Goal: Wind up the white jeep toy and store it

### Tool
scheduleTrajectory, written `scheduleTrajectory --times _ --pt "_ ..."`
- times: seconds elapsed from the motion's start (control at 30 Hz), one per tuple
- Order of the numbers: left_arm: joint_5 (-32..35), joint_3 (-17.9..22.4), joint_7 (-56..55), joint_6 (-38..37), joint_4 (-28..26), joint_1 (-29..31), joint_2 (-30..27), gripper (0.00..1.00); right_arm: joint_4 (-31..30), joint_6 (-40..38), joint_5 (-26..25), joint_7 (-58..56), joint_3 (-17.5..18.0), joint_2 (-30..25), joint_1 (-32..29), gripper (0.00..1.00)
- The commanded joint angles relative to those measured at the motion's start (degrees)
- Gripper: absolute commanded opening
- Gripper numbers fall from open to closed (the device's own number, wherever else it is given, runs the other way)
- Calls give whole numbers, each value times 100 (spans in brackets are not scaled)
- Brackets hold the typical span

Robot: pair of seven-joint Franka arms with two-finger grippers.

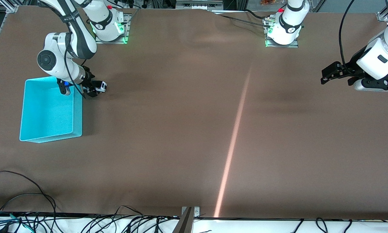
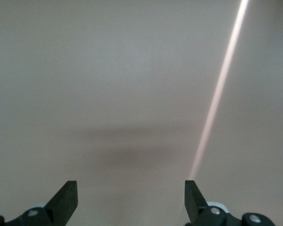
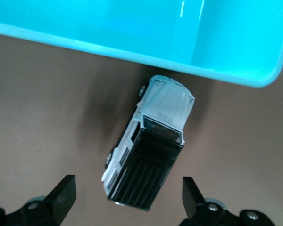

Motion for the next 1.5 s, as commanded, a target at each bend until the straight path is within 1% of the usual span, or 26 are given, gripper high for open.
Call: scheduleTrajectory --times 0.0,0.2,0.3,0.53,0.57,0.6,0.63,0.7,0.73,0.77,0.8,0.83,1.17,1.3,1.37,1.47 --pt "-94 -5 69 15 48 48 4 100 -489 498 -99 121 0 -230 -73 100" --pt "-94 -5 69 23 48 48 4 100 -1000 1439 -90 121 -61 -230 -240 100" --pt "-94 -14 69 14 48 48 4 100 -1035 1545 -90 113 -158 -221 -249 100" --pt "-94 -5 69 23 48 48 5 100 -1044 1791 -90 121 -176 -89 -266 100" --pt "-94 -5 69 15 48 39 13 100 -1035 1809 -90 121 -176 -80 -266 98" --pt "-86 -5 69 14 48 48 13 100 -1035 1809 -82 147 -176 -80 -258 91" --pt "-94 -5 69 23 48 48 5 100 -1035 1809 -82 252 -176 -89 -258 81" --pt "-94 -5 69 23 48 48 13 100 -1018 1844 -82 560 -176 -89 -258 50" --pt "-94 -14 69 15 48 48 13 100 -1018 1897 -90 726 -176 -106 -258 28" --pt "-86 -5 69 14 48 39 13 100 -1009 1923 -99 771 -176 -107 -258 19" --pt "-94 -5 69 23 48 48 13 100 -992 1932 -108 789 -167 -115 -249 8" --pt "-94 -5 69 23 48 48 13 100 -991 1932 -117 789 -159 -124 -249 0" --pt "-86 -5 69 14 48 48 13 100 -895 1897 -117 991 -97 -159 -196 0" --pt "-94 -5 69 23 48 48 13 100 -763 1854 -117 1045 -97 -282 -196 0" --pt "-86 -5 69 23 48 48 13 100 -614 1696 -117 1035 -62 -317 -187 0" --pt "-94 -5 69 23 48 48 13 100 -307 1196 -117 1027 157 -361 -187 0"
